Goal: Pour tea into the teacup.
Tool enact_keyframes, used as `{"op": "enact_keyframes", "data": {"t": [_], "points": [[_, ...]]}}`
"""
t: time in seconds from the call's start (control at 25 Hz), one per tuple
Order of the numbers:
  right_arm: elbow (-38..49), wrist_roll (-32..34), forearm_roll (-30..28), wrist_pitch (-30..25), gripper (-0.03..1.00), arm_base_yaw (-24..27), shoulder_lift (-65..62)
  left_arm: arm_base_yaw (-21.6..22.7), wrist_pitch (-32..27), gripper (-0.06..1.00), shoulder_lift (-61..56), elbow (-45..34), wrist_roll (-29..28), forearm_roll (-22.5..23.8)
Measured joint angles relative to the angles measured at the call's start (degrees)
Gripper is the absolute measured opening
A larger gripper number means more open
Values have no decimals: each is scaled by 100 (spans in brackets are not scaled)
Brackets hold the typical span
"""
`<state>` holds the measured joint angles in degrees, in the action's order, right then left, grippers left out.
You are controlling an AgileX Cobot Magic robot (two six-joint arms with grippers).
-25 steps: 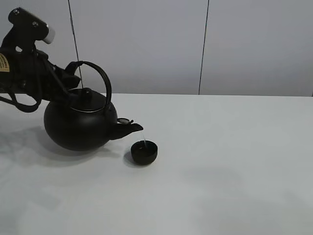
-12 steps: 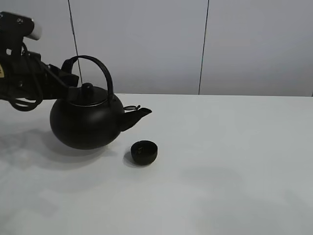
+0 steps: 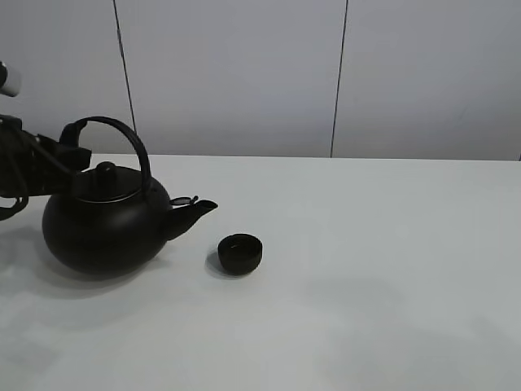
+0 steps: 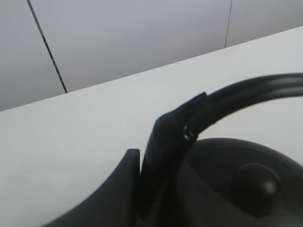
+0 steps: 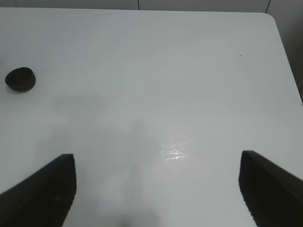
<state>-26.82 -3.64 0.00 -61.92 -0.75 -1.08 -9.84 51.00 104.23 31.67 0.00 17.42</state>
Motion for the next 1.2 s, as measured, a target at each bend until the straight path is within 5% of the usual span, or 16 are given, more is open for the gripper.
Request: {"op": "enact_keyframes", "data": {"t": [1.2], "points": [[0,0,0,-7,64,0,0,34,-190,12,-5,-85,-144,223]]}}
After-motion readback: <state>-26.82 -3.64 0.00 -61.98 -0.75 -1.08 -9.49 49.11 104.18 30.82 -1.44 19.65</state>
